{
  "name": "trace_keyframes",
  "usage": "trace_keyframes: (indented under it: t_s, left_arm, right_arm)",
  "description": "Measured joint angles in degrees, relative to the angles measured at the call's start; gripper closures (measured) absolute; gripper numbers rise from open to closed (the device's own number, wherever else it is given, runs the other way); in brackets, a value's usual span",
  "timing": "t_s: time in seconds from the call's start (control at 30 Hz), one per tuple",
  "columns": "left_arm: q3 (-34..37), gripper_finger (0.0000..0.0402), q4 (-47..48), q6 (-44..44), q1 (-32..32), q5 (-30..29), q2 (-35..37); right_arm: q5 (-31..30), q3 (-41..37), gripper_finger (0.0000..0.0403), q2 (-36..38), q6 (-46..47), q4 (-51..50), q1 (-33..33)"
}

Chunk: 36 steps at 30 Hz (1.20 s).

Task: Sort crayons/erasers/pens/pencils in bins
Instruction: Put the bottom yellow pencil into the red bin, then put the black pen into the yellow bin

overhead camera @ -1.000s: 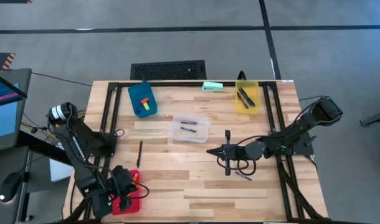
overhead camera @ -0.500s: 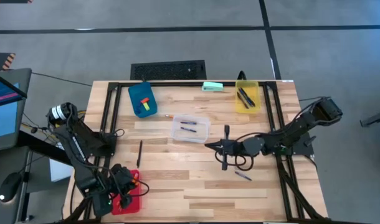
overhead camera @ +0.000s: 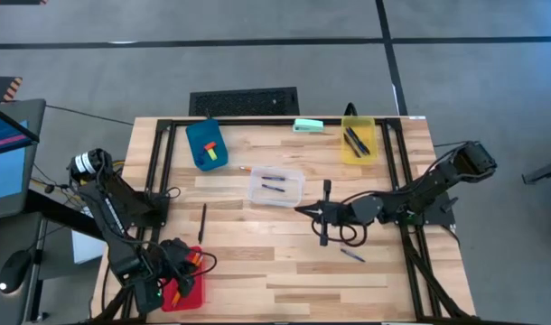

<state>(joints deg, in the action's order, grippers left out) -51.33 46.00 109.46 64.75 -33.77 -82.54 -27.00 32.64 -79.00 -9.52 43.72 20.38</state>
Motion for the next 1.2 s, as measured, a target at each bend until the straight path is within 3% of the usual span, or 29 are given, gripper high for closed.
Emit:
trace_keyframes:
  t_s: [0.33, 0.57, 0.77, 1.2]
  left_arm:
    - [0.6, 0.0385, -0.1, 3.1, 0.1, 0.6, 0.0]
    - [5.1, 0.0383, -0.2, 8.5, 0.5, 5.8, 0.0]
    - [5.5, 0.0378, -0.6, 8.3, 0.5, 8.1, 0.0]
    - [3.7, 0.0284, -2.7, 4.0, -0.2, 11.4, 0.1]
  right_arm:
    - [0.2, 0.0, 0.04, 0.0, 1.3, -0.5, -0.1]
    - [0.2, 0.0, 0.04, 0.0, 4.5, -4.7, -0.1]
    - [0.2, 0.0, 0.04, 0.0, 5.0, -5.6, -0.1]
    - [0.1, 0.0, 0.04, 0.0, 4.7, -5.6, -0.2]
